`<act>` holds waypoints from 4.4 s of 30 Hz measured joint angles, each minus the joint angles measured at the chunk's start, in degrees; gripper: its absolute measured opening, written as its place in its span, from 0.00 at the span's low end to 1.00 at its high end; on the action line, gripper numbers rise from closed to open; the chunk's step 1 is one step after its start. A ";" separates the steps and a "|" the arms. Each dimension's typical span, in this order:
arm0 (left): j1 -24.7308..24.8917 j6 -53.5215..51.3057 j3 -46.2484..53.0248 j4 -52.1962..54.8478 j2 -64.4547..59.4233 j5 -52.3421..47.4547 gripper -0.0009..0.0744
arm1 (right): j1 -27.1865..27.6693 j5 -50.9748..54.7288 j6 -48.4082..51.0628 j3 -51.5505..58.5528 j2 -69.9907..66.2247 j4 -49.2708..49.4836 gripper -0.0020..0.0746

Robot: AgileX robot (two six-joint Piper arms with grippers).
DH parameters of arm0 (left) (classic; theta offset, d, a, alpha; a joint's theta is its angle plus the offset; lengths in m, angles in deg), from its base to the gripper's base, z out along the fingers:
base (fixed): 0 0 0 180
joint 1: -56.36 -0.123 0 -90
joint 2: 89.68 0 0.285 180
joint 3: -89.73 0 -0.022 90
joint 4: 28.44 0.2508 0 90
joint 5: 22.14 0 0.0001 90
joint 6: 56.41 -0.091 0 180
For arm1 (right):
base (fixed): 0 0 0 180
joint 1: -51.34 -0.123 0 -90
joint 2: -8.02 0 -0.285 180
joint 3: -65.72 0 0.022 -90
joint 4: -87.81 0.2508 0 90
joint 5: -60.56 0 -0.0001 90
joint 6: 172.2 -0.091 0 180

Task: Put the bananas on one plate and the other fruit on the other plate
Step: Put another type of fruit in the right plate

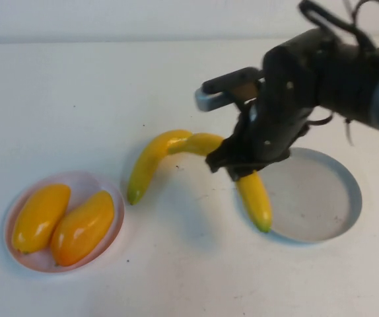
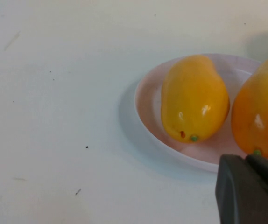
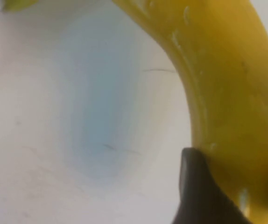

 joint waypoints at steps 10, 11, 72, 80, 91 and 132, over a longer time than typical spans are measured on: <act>0.00 0.00 0.00 0.00 0.00 0.00 0.01 | 15.41 -1.07 -8.12 15.49 7.88 -3.45 0.40; 0.00 0.00 0.00 0.00 0.00 0.00 0.01 | 16.07 -1.62 -8.21 16.28 7.76 -3.45 0.40; 0.00 0.00 0.00 0.00 0.00 0.00 0.01 | -0.98 1.02 -14.29 -43.05 -33.66 16.80 0.78; 0.00 0.00 0.00 0.00 0.00 0.00 0.01 | -2.10 1.13 -14.38 -44.17 -36.02 15.43 0.72; 0.00 0.00 0.00 0.00 0.00 0.00 0.01 | -2.81 4.99 -11.79 -44.26 -35.42 13.19 0.44; 0.00 0.00 0.00 0.00 0.00 0.00 0.01 | 6.42 -2.26 -20.45 11.28 1.37 -2.63 0.44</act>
